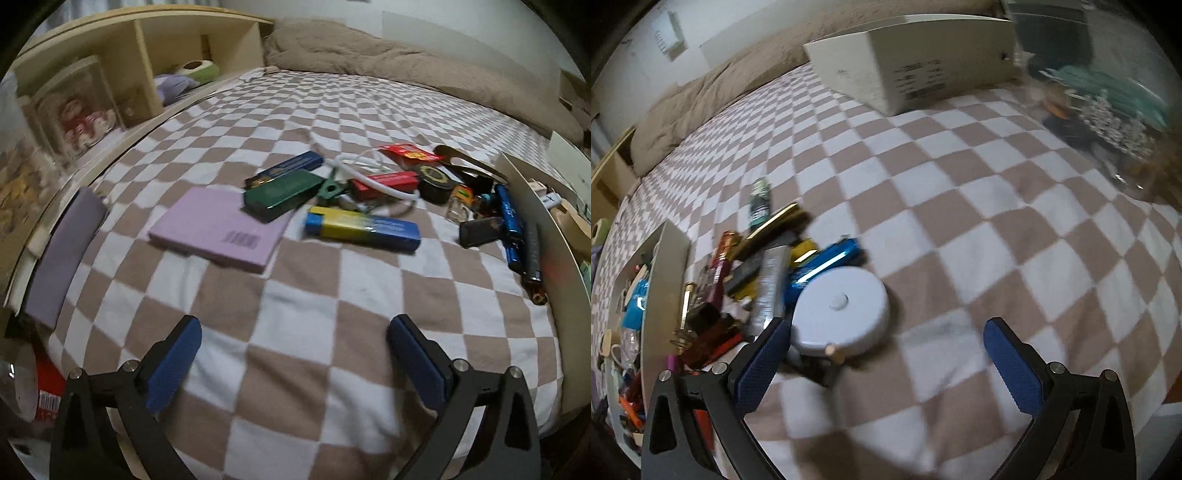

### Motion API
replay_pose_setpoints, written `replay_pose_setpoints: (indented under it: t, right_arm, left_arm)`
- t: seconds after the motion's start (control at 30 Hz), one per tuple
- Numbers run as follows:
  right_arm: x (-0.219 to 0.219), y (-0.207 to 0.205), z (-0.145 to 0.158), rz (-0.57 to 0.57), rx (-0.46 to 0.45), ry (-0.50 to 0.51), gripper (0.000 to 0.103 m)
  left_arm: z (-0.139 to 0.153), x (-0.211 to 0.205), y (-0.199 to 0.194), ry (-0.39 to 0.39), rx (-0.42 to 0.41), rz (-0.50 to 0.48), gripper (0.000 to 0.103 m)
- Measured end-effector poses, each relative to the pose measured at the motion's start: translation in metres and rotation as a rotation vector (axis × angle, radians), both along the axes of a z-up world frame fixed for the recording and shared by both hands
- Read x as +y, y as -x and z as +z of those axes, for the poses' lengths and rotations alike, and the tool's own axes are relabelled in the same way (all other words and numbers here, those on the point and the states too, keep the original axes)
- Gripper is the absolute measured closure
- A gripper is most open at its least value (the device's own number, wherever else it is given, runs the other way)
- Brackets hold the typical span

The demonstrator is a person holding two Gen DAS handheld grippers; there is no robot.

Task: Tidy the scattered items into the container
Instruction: 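Lower right tool onto white tape measure and close while left tool lowers toward yellow-blue lighter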

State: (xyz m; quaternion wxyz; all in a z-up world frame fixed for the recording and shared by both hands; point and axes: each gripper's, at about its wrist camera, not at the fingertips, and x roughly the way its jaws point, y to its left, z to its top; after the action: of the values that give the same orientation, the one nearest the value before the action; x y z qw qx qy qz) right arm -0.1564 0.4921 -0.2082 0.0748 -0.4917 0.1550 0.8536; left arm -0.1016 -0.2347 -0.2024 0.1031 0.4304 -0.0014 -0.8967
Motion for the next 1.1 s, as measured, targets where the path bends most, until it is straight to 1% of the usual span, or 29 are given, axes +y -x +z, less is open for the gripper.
replay_pose_setpoints:
  t: [0.13,0.23,0.37,0.47,0.57,0.67,0.73,0.8,0.83,0.9,0.97,1.1]
  right_arm:
    - [0.007,-0.005,0.003,-0.003,0.007,0.004,0.002]
    - [-0.001,-0.001,0.003,0.033,0.006,-0.044,0.002]
    - [-0.012,0.014,0.001,0.091,-0.013,-0.095,0.002]
    - [-0.018,0.023,-0.003,0.113,-0.036,-0.125,0.002]
    - [-0.021,0.028,-0.007,0.118,-0.047,-0.167,0.012]
    - [-0.024,0.026,-0.007,0.149,-0.032,-0.188,0.025]
    - [-0.025,0.022,-0.005,0.169,-0.011,-0.180,0.043]
    - [-0.026,0.018,-0.004,0.183,0.002,-0.172,0.049]
    - [-0.027,0.016,-0.003,0.189,0.006,-0.172,0.049]
    - [-0.027,0.013,-0.003,0.196,0.017,-0.164,0.049]
    - [-0.025,0.011,-0.005,0.194,0.028,-0.150,0.049]
    - [-0.023,0.008,-0.007,0.192,0.045,-0.138,0.049]
  left_arm:
    - [0.000,-0.002,-0.001,0.002,0.000,0.003,0.000]
    - [-0.001,0.000,-0.003,0.004,-0.002,0.031,0.000]
    - [0.000,0.000,-0.006,-0.021,-0.005,0.075,0.000]
    - [0.001,0.000,-0.007,-0.045,-0.015,0.113,0.000]
    - [0.001,0.003,-0.007,-0.059,-0.038,0.152,0.000]
    - [0.001,0.005,-0.006,-0.068,-0.052,0.176,0.000]
    - [0.001,0.005,-0.005,-0.069,-0.055,0.191,0.000]
    - [0.001,0.007,-0.003,-0.064,-0.057,0.198,0.000]
    - [0.001,0.007,-0.002,-0.065,-0.056,0.200,0.000]
    - [0.003,0.010,0.002,-0.075,-0.048,0.188,0.000]
    - [0.004,0.016,0.007,-0.086,-0.029,0.129,0.000]
    - [0.003,0.029,0.027,-0.062,-0.020,0.020,0.000]
